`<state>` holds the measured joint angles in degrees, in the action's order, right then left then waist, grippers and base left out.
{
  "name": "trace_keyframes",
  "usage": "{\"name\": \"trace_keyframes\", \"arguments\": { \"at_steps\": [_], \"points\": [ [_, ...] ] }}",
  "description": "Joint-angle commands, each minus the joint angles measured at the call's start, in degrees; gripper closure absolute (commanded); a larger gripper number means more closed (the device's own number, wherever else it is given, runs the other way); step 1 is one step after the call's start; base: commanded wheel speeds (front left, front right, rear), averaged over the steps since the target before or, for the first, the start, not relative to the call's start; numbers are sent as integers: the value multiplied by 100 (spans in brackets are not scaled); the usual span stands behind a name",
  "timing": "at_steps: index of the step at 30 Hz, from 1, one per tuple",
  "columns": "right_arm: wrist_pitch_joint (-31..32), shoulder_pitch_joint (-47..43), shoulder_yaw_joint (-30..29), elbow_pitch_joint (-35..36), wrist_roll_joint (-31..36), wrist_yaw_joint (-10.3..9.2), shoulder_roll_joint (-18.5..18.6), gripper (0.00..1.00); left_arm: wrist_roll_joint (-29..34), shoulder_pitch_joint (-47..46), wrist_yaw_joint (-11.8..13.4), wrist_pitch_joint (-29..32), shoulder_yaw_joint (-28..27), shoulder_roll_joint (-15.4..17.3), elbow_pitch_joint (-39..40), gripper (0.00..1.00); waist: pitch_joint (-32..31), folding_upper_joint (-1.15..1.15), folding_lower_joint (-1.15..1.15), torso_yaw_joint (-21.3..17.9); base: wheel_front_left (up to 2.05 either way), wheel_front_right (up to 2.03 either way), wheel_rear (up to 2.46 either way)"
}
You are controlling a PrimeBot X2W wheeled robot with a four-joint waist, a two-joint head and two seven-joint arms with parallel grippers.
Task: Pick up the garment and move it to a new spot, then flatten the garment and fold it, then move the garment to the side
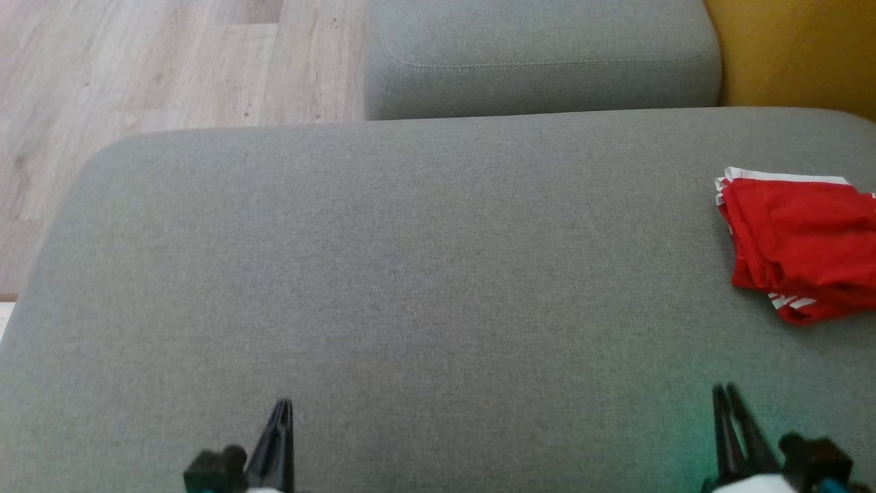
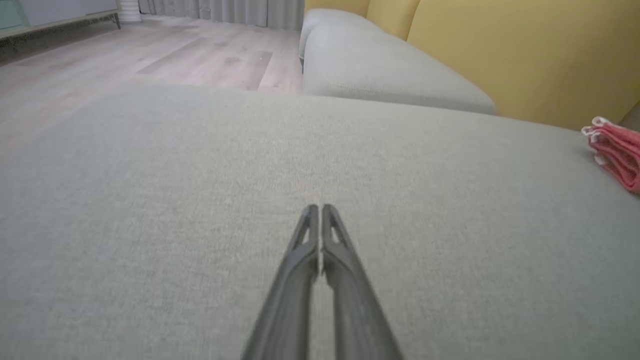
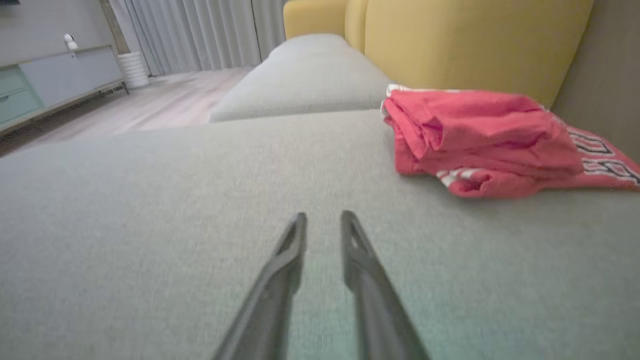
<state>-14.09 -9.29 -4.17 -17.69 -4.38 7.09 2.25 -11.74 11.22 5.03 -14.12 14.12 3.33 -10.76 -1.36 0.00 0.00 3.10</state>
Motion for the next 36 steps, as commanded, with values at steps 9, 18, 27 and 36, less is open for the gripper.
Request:
{"name": "trace_keyframes", "arguments": {
  "at_steps": [9,18,27,36],
  "points": [
    [142,57,-25,-139,-520,2,4,100,-515,-30,-65,87,-79,27,-131,100,10,0,0,-20,0,0,0],
    [263,149,-30,-94,-1084,5,8,100,-1064,-152,-150,189,-171,53,-160,100,19,0,0,-40,0,0,0],
    [408,261,-45,-54,-1717,8,12,100,-1675,-286,-244,307,-280,78,-188,100,30,0,0,-62,0,0,0],
    [555,376,-62,-16,-2347,11,17,100,-2279,-416,-334,430,-397,98,-199,100,41,0,0,-84,0,0,0]
  ]
}}
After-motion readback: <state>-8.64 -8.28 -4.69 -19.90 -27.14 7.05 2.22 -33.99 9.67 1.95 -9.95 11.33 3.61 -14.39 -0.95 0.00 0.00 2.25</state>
